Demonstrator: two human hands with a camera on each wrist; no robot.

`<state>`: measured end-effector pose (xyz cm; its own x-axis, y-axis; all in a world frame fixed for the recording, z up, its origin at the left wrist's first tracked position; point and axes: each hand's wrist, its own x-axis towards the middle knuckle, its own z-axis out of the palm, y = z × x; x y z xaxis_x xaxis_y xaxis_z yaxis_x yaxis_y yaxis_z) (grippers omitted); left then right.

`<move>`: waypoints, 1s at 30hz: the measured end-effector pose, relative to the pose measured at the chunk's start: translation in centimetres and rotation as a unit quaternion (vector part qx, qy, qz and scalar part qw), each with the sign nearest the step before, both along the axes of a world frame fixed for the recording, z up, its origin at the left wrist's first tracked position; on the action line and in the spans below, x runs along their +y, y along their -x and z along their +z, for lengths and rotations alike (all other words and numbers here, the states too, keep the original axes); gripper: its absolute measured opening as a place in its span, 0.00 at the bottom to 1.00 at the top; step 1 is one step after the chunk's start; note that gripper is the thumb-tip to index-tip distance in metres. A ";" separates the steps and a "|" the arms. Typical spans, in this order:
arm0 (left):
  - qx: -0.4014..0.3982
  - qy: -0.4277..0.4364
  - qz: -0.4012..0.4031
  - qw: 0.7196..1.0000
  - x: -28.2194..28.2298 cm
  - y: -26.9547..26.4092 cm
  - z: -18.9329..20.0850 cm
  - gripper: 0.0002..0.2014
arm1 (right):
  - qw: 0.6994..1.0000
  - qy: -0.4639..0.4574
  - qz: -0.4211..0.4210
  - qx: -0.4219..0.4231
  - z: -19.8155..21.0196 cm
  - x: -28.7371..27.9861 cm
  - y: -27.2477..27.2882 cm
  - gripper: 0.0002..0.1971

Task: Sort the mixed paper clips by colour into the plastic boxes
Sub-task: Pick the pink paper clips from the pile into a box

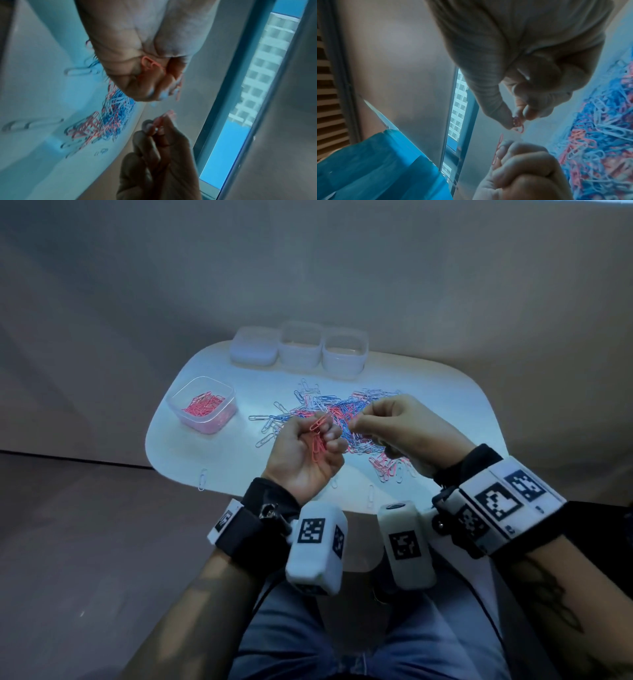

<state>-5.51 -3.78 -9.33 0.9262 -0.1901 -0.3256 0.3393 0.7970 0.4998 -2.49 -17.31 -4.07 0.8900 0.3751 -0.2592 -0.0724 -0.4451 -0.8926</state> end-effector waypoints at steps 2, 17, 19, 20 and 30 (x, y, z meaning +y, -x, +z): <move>-0.010 0.010 0.011 1.000 -0.5 -0.2 -0.1 0.15 | 1.000 -0.011 -0.005 -0.020 0.5 -0.1 0.1 0.12; 0.007 0.107 0.136 0.985 -0.5 -0.6 -0.5 0.31 | 0.965 0.149 0.101 -0.193 0.1 4.8 0.3 0.04; -0.013 0.135 0.158 0.978 0.4 -0.4 -0.5 0.33 | 0.970 0.092 0.048 -0.220 0.3 4.7 -0.3 0.05; -0.024 0.142 0.165 0.976 1.1 -0.3 -0.5 0.34 | 0.971 0.055 0.007 -0.230 0.6 4.3 -0.7 0.06; -0.011 0.123 0.285 0.951 9.1 3.4 -0.9 0.17 | 0.926 0.282 0.173 -0.182 -3.9 4.7 0.8 0.05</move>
<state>-8.94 5.34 -10.23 0.9076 0.2761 -0.3163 -0.1901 0.9420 0.2766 -3.31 -12.64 -7.97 0.8092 0.5498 -0.2071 0.4208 -0.7884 -0.4488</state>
